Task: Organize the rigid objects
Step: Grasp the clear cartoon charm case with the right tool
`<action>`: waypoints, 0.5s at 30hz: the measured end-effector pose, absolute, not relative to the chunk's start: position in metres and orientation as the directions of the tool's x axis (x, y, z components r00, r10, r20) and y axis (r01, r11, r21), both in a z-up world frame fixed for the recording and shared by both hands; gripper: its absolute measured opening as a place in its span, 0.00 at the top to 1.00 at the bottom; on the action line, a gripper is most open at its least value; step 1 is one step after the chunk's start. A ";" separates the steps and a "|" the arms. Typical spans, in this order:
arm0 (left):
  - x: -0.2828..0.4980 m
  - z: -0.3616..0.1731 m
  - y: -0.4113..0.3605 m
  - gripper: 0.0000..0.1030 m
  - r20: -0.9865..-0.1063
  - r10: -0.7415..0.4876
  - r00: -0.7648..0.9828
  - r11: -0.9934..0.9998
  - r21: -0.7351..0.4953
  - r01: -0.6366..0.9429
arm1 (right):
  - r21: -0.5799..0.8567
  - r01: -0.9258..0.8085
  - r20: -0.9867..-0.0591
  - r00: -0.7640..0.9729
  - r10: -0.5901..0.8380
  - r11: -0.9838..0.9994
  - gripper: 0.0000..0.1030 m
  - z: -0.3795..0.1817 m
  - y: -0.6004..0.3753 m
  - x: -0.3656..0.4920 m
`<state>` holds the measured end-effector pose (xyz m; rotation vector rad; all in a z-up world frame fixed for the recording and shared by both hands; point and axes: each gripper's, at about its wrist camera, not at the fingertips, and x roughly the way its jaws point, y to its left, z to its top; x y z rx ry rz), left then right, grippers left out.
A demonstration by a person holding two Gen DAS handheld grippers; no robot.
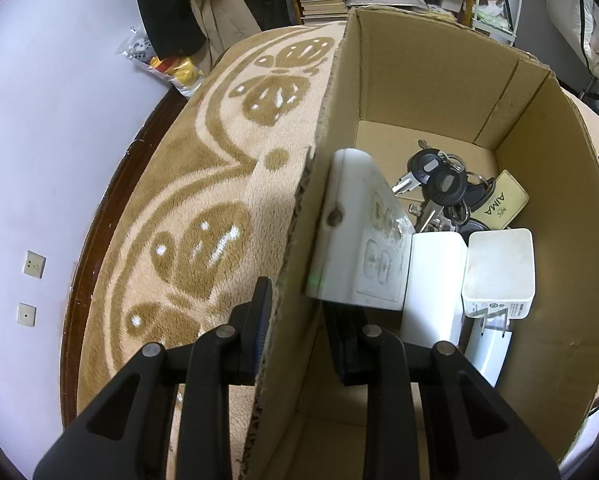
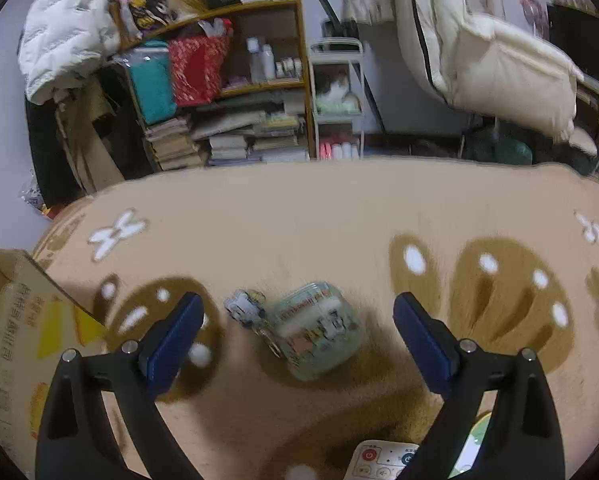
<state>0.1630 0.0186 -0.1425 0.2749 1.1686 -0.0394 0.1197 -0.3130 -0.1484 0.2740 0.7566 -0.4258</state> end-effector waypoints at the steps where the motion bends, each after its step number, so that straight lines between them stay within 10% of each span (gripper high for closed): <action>1: 0.163 -0.143 0.019 0.75 -0.911 0.113 0.396 0.965 0.195 0.174 | 0.092 0.471 -0.720 0.640 -0.269 0.877 0.10 -0.153 -0.316 0.121; 7: 0.162 -0.143 0.018 0.75 -0.907 0.124 0.402 0.961 0.210 0.179 | 0.151 0.482 -0.789 0.584 -0.188 0.863 0.36 -0.181 -0.333 0.124; 15: 0.162 -0.144 0.015 0.75 -0.907 0.131 0.401 0.958 0.220 0.183 | 0.140 0.493 -0.755 0.614 -0.229 0.859 0.42 -0.169 -0.324 0.114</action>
